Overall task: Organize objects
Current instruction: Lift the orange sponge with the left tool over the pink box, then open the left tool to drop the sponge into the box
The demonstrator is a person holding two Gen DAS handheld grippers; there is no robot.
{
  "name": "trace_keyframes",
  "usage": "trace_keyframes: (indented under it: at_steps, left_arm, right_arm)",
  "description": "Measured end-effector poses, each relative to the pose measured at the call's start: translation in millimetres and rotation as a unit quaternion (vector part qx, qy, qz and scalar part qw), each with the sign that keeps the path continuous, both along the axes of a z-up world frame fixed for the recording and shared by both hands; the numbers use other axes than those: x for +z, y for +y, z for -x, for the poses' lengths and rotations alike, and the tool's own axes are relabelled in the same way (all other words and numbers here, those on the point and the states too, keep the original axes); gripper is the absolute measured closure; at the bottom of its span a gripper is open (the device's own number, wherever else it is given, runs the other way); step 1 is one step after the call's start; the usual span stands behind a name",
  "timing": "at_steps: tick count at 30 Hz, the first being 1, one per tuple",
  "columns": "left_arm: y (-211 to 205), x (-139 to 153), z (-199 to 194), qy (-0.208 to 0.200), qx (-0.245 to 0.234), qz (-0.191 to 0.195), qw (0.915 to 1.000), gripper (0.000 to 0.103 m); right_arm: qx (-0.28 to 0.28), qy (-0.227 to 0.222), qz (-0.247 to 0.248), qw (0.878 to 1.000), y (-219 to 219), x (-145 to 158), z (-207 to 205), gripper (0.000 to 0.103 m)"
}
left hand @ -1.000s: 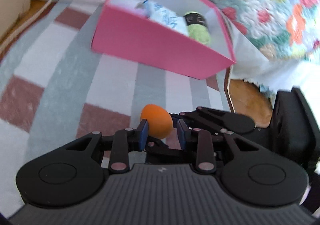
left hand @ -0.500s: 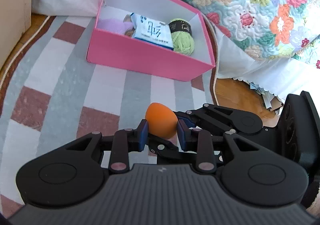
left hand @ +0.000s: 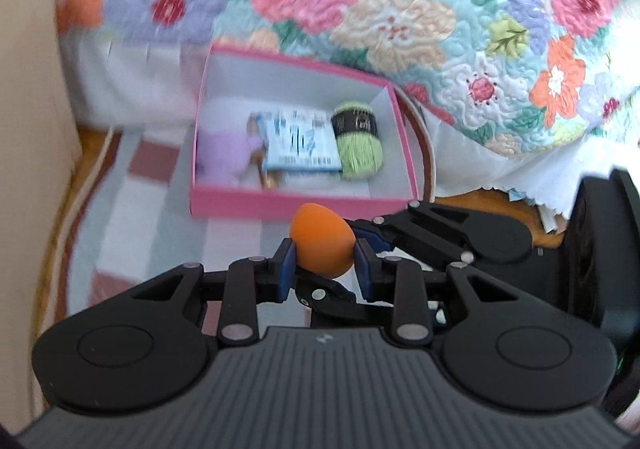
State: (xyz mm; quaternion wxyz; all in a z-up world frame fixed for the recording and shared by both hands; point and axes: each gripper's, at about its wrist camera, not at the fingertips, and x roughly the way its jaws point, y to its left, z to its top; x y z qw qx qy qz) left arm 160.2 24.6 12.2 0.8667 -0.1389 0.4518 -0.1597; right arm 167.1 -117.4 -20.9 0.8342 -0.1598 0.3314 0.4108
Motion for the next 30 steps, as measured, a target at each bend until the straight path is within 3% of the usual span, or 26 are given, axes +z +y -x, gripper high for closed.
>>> trace_keyframes:
  at_steps: [7, 12, 17, 22, 24, 30]
  left_arm:
    - [-2.3, 19.8, -50.7, -0.022, -0.007, -0.024, 0.9995, 0.073]
    - [-2.7, 17.0, -96.7, -0.017, 0.019, -0.043, 0.9988, 0.072]
    - [1.7, -3.9, -149.5, 0.009, 0.038, -0.052, 0.9979, 0.072]
    - [3.1, -41.6, -193.5, 0.037, 0.049, -0.047, 0.997, 0.071]
    - [8.3, -55.4, -206.6, 0.047, 0.058, -0.033, 0.9966, 0.071]
    - [0.8, -75.2, -225.5, 0.058, 0.056, -0.067, 0.9945, 0.072]
  right_arm:
    - [0.008, -0.005, -0.004, 1.0, 11.0, 17.3, -53.3, 0.058]
    - [0.02, 0.002, -0.005, 1.0, 25.2, 14.5, -103.0, 0.058]
    - [0.008, 0.074, -0.043, 0.996, 36.1, -9.5, -163.7, 0.058]
    - [-0.016, 0.135, -0.047, 0.99, 44.1, -48.4, -209.7, 0.058]
    - [-0.023, 0.147, -0.044, 0.988, 47.4, -60.7, -221.1, 0.058]
    - [-0.024, 0.166, -0.026, 0.985, 56.3, -88.3, -235.5, 0.058]
